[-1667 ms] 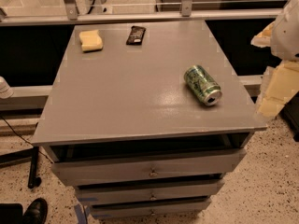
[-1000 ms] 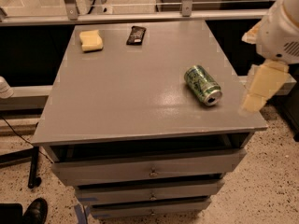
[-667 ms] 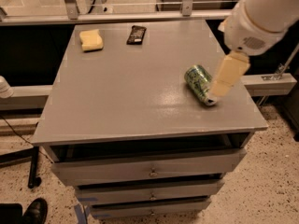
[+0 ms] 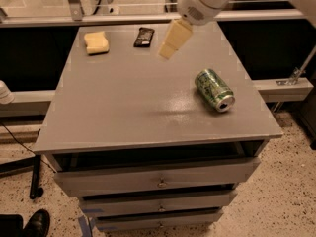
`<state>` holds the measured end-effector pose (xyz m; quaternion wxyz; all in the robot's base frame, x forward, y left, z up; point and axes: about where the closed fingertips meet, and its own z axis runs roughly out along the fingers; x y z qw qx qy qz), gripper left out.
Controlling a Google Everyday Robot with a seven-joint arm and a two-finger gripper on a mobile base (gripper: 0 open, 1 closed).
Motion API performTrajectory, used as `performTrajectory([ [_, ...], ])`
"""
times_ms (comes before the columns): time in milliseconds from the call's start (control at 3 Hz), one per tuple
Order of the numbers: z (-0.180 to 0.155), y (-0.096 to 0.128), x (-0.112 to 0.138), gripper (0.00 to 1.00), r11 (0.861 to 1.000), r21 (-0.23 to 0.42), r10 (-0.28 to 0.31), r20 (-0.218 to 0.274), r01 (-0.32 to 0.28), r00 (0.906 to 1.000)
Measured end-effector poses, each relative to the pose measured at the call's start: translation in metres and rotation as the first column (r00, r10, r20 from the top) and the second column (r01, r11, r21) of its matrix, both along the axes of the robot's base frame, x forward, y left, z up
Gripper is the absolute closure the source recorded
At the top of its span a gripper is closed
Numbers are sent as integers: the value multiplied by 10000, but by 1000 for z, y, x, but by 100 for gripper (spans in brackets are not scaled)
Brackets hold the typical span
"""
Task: Pick rxbar chocolate
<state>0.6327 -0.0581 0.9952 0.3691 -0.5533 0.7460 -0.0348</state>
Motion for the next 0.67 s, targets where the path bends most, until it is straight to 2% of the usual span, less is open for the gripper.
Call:
performTrajectory([
  [667, 3, 3, 3, 0, 9994, 338, -63, 5, 63, 10000],
])
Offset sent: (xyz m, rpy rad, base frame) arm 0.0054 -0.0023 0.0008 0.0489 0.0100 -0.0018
